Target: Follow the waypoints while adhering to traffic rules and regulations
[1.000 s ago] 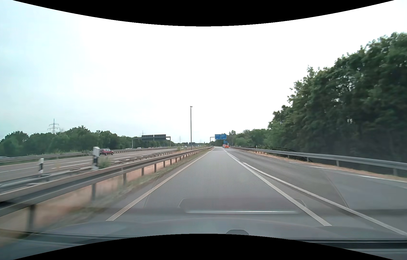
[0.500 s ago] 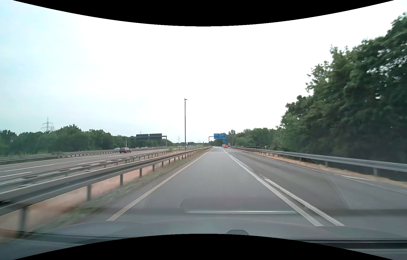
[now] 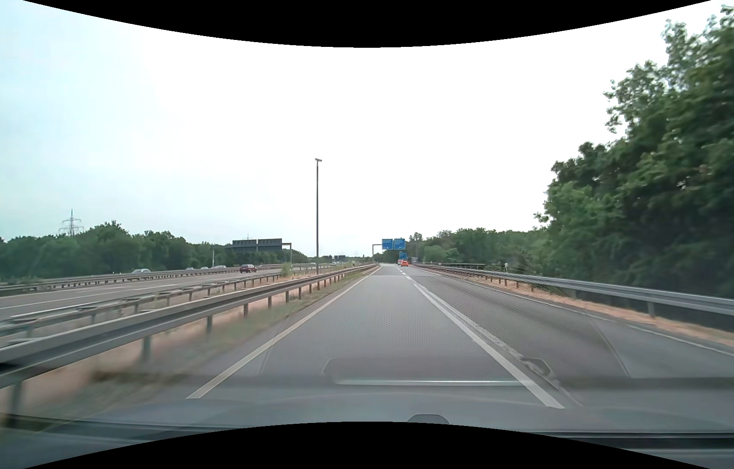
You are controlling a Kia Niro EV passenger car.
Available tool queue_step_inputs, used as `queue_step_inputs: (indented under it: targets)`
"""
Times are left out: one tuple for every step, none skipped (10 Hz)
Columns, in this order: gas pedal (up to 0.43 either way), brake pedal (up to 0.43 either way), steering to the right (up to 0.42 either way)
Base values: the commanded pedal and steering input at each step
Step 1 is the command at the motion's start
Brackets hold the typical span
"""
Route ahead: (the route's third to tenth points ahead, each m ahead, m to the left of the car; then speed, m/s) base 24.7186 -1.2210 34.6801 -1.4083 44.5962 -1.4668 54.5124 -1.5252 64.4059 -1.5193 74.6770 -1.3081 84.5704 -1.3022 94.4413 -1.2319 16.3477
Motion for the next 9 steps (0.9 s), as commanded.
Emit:
queue_step_inputs:
  targets:
    - [0.059, 0.0, 0.003]
    - [0.059, 0.0, 0.004]
    - [0.059, 0.0, 0.004]
    - [0.059, 0.0, 0.003]
    - [0.059, 0.0, 0.003]
    - [0.059, 0.0, 0.003]
    - [0.059, 0.0, 0.004]
    - [0.059, 0.0, 0.003]
    - [0.059, 0.0, 0.003]
